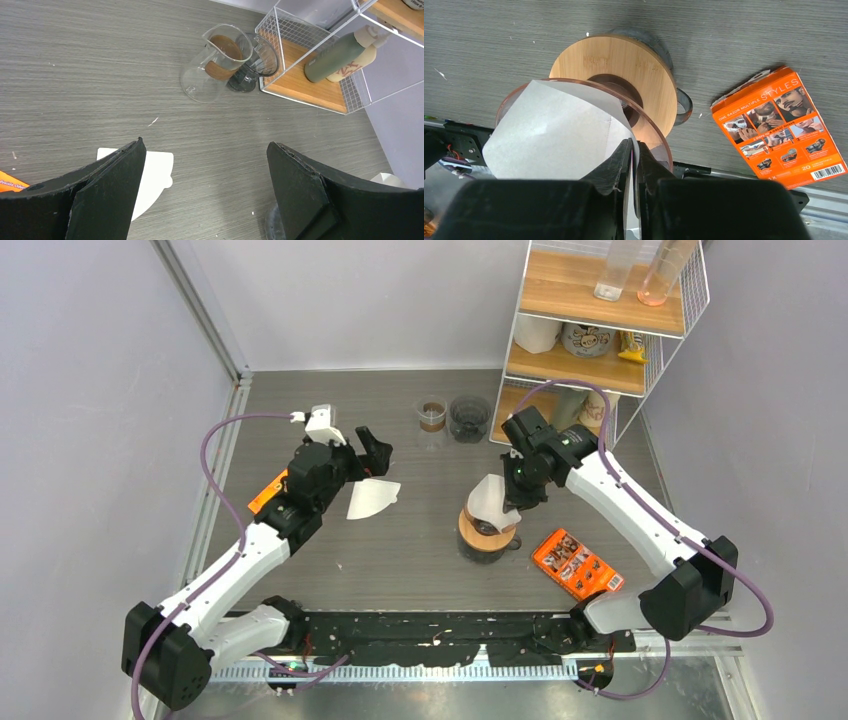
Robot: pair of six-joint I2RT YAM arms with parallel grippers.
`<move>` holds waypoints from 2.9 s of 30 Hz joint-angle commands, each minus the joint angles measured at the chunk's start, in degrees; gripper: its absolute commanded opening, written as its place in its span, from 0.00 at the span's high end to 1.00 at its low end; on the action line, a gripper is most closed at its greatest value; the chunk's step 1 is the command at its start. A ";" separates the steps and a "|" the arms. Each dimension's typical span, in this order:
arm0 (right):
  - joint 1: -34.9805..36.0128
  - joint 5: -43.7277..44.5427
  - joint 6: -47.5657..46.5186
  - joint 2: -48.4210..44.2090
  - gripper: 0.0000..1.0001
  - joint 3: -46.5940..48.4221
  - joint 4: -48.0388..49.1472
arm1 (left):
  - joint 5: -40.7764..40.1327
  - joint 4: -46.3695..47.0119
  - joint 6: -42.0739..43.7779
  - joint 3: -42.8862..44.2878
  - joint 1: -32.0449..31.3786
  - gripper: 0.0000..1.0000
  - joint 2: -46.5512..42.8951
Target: Place the coffee filter in the dripper
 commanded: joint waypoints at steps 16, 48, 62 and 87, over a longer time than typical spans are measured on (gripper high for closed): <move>-0.07 5.00 1.24 -2.27 0.70 5.71 -0.70 | 4.72 4.55 0.88 -0.38 0.53 0.01 -1.98; 8.14 11.54 2.36 -2.44 0.71 5.36 4.23 | 5.25 5.21 1.45 -0.71 0.53 0.00 -1.60; 10.23 15.01 8.46 -1.81 0.73 -3.01 6.93 | 5.09 4.51 2.23 -0.05 0.53 0.00 -0.27; 10.14 12.32 7.69 0.78 0.72 -5.82 11.84 | 4.29 4.42 2.22 -0.12 0.53 0.00 -0.35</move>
